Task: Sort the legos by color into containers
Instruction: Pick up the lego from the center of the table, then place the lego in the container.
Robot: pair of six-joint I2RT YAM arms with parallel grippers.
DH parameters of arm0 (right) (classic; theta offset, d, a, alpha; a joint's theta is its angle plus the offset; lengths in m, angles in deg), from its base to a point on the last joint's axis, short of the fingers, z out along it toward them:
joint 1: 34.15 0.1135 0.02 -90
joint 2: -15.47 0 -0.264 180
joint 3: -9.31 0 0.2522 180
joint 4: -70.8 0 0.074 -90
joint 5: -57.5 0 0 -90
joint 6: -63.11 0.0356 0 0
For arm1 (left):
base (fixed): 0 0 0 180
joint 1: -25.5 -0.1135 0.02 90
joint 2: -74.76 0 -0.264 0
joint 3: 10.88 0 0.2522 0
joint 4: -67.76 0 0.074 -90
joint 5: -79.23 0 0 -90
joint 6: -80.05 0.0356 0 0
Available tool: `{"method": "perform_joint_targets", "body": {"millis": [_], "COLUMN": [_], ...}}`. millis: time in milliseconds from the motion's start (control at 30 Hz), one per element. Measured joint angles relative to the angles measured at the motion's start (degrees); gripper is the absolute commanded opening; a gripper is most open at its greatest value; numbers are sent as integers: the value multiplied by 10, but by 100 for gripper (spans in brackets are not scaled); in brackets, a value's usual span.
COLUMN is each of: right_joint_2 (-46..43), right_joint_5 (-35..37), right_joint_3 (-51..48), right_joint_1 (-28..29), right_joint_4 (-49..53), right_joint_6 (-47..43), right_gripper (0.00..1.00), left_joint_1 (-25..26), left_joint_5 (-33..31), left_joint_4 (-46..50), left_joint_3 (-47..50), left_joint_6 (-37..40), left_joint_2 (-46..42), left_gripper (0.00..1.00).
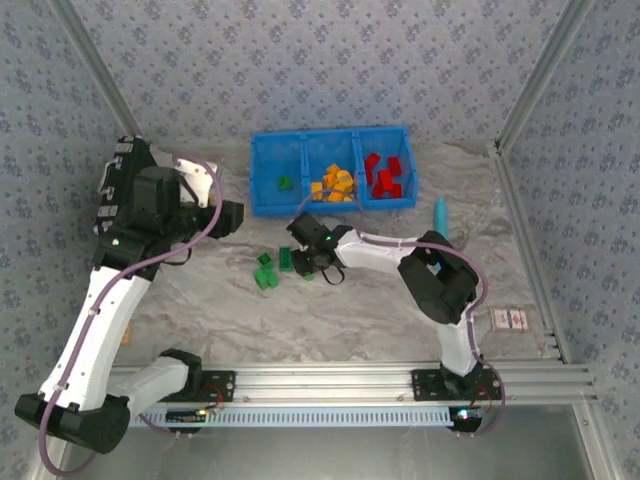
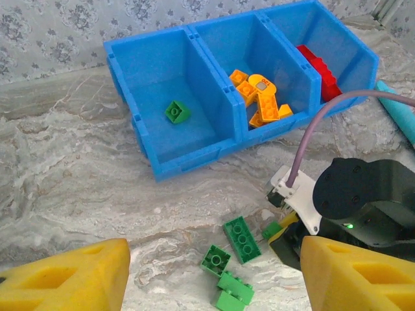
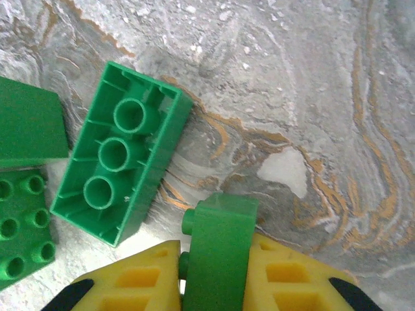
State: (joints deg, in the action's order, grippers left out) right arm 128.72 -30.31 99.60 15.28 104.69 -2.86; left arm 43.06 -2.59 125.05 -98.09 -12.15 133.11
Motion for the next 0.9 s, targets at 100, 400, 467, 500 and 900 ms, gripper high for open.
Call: {"method": "perform_joint_targets", "body": {"millis": [100, 400, 467, 500, 900], "right_joint_2": [-7, -19, -19, -19, 158], "right_joint_5": [13, 54, 56, 56, 60], "right_joint_3": [0, 61, 94, 115, 545], "right_joint_1": [0, -7, -13, -18, -79], "right_joint_4": [25, 158, 175, 183, 240], "right_joint_6": [2, -5, -11, -15, -89], "right_gripper": [20, 19, 19, 19, 19], "left_joint_1": [-12, -59, -59, -59, -47], "left_joint_5": [5, 23, 23, 22, 0], "left_joint_4": [0, -14, -24, -31, -102], "left_joint_3": [26, 117, 140, 153, 264], "left_joint_6": [9, 33, 33, 33, 47], "left_joint_2": [-16, -69, -85, -94, -253], "left_gripper": [72, 74, 74, 74, 80]}}
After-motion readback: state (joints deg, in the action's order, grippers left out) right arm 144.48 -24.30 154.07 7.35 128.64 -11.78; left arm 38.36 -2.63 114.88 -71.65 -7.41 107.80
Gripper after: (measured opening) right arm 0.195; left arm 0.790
